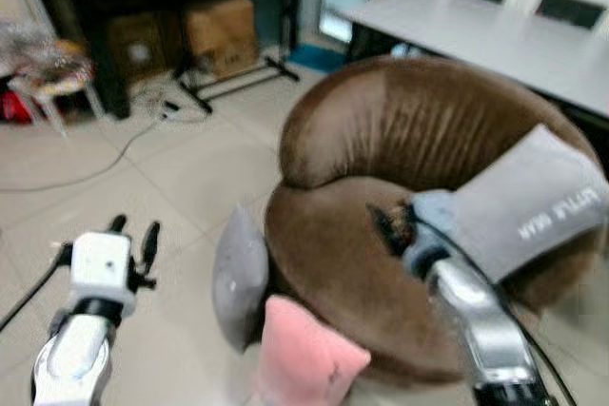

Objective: Move the pillow to the sofa from floor

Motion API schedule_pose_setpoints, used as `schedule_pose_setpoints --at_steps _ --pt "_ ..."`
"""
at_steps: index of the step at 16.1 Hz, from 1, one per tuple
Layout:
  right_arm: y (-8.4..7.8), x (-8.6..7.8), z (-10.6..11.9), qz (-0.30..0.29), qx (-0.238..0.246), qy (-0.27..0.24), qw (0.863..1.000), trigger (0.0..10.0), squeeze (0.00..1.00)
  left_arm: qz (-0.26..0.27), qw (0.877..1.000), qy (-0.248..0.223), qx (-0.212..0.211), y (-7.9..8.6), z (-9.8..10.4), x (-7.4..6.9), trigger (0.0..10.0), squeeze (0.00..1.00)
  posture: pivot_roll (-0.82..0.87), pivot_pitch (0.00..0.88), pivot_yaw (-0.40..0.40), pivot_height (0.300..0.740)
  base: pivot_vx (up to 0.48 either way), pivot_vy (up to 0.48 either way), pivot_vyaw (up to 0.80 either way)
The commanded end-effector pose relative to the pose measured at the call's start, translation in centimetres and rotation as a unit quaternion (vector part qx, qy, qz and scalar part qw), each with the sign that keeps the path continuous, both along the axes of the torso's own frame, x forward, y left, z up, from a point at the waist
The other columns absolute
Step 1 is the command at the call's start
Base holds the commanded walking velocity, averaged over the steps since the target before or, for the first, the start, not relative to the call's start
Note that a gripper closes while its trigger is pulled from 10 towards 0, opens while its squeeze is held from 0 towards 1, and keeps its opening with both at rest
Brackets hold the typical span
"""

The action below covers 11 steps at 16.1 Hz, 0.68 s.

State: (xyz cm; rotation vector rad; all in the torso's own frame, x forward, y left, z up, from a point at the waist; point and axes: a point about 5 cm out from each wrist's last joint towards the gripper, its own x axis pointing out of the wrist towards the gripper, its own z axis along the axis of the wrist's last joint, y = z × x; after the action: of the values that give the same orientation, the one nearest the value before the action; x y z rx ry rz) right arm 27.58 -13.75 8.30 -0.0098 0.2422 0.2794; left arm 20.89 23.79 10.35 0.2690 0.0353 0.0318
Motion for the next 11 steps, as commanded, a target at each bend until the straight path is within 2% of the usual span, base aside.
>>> schedule_pose_setpoints --at_steps 1,9,11 --pt "-1.34 -0.20 -0.32 -0.014 -0.011 0.012 1.000 10.0 0.00 -0.008 1.000 0.000 0.000 -0.61 -0.07 0.11 10.0 0.00 0.02 0.000 -0.020 0.740 0.000 0.000 0.00" --pt "-1.16 0.22 -0.14 -0.020 -0.011 0.009 1.000 10.0 0.00 -0.004 1.000 0.001 0.015 -0.88 -0.13 0.43 10.0 0.00 0.02 0.000 -0.027 0.650 0.000 0.000 0.00" --pt "-1.18 0.24 -0.13 -0.023 -0.011 0.009 1.000 10.0 0.00 -0.003 1.000 0.000 0.014 -0.91 -0.11 0.49 10.0 0.00 0.02 0.000 -0.027 0.640 0.000 0.000 0.00"
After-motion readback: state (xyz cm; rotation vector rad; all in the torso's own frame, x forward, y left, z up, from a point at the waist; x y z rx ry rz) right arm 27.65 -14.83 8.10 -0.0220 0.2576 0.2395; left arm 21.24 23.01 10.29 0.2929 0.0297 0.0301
